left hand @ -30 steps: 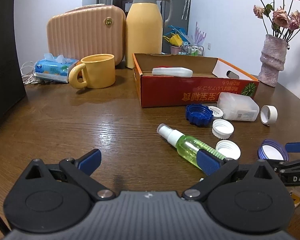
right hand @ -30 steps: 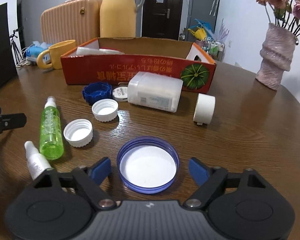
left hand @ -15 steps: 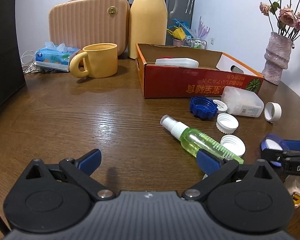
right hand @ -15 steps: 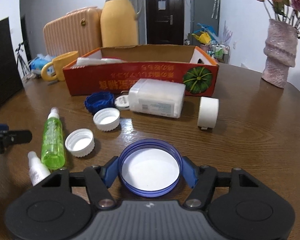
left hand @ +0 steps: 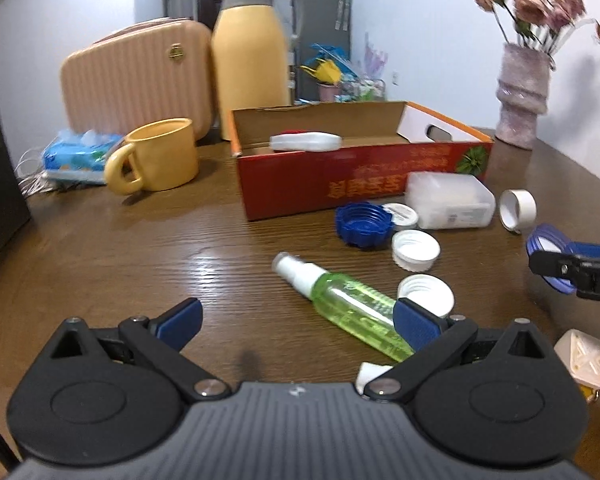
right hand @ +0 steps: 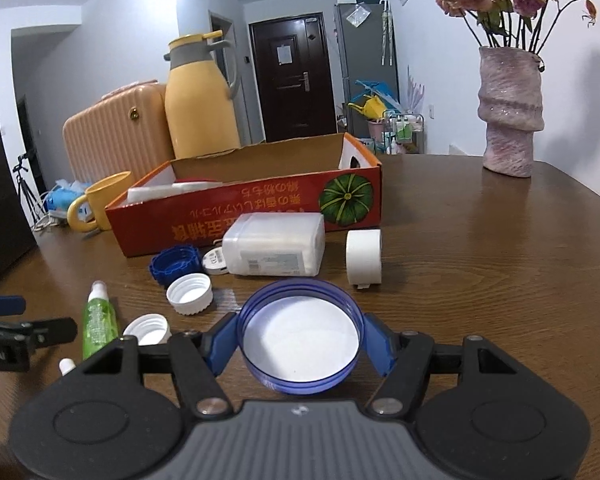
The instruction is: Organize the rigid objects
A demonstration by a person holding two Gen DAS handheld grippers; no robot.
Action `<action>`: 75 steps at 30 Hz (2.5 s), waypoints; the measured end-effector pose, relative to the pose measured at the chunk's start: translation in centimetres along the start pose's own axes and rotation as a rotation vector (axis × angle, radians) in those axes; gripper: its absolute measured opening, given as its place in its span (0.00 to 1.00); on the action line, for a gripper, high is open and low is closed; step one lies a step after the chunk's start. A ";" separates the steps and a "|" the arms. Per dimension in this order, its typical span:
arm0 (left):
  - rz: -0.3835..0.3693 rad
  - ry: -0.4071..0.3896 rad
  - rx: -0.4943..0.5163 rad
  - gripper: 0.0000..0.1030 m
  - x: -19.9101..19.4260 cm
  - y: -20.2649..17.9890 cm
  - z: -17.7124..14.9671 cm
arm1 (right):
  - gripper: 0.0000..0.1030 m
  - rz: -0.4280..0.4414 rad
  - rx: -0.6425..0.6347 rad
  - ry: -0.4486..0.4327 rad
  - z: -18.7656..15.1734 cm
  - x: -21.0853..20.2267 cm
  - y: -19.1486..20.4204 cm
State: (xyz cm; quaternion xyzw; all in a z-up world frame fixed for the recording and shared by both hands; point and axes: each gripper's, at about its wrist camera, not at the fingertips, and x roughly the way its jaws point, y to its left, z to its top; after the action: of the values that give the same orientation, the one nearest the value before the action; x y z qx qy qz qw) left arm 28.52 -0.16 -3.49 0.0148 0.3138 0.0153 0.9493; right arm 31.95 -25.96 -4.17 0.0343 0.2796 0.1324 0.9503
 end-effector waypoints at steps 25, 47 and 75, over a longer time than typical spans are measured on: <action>0.021 0.141 -0.035 0.73 3.7 -1.5 -0.1 | 0.64 -0.006 -0.037 -0.015 -0.4 -0.4 0.7; -0.015 0.055 -0.040 0.31 2.0 -1.2 0.1 | 0.64 -0.016 -0.050 -0.053 -0.4 -0.4 1.0; -0.086 -0.228 -0.080 0.31 -3.7 -2.8 8.3 | 0.64 0.003 -0.072 -0.270 6.7 -3.0 2.2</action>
State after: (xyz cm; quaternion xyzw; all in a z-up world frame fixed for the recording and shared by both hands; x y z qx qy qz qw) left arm 30.54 -3.25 5.25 -0.0349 0.2034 -0.0150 0.9784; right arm 32.66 -24.64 3.38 0.0180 0.1441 0.1379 0.9797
